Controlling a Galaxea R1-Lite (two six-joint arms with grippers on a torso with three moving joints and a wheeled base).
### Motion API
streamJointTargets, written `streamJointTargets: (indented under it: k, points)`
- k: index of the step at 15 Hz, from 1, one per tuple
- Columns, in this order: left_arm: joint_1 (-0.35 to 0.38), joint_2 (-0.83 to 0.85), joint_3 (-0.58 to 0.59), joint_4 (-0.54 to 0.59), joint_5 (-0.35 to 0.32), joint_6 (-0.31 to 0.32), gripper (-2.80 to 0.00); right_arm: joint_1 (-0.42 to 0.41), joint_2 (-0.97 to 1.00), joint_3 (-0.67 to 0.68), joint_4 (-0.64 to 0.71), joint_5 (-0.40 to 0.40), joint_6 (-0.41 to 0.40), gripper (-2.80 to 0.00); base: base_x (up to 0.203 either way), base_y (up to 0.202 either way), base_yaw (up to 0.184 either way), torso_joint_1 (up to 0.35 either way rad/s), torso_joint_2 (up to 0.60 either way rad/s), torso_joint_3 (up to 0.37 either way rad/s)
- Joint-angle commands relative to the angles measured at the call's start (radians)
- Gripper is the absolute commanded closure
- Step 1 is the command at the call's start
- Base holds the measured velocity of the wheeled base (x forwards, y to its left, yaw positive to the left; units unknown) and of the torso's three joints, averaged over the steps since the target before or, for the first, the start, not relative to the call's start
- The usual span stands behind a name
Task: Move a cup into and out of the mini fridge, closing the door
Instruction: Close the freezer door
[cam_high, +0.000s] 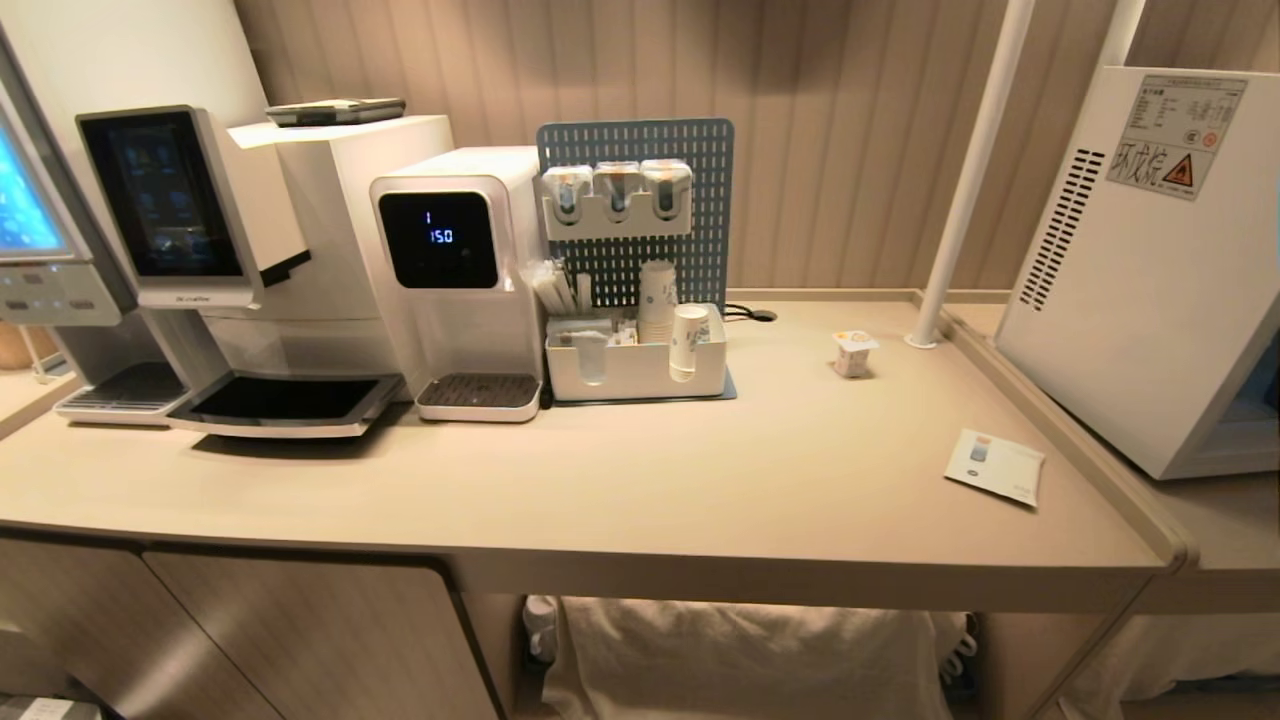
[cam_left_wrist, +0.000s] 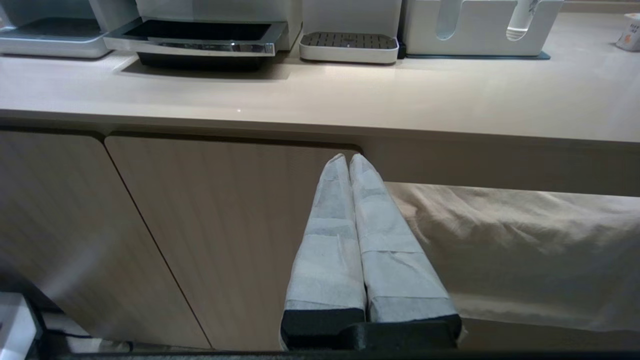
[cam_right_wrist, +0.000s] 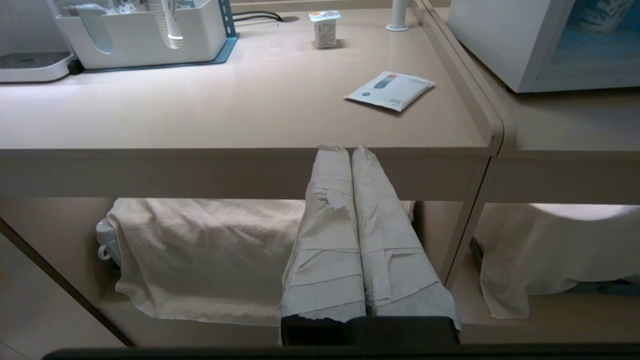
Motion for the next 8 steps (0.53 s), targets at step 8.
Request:
streamJointTargets:
  k: [8]
  points:
    - [0.000,0.002,0.002,0.000,0.000,0.000,0.00,0.000,0.000,0.002,0.001,0.000,0.001,0.00,0.000,0.000,0.000,0.002,0.00,0.139]
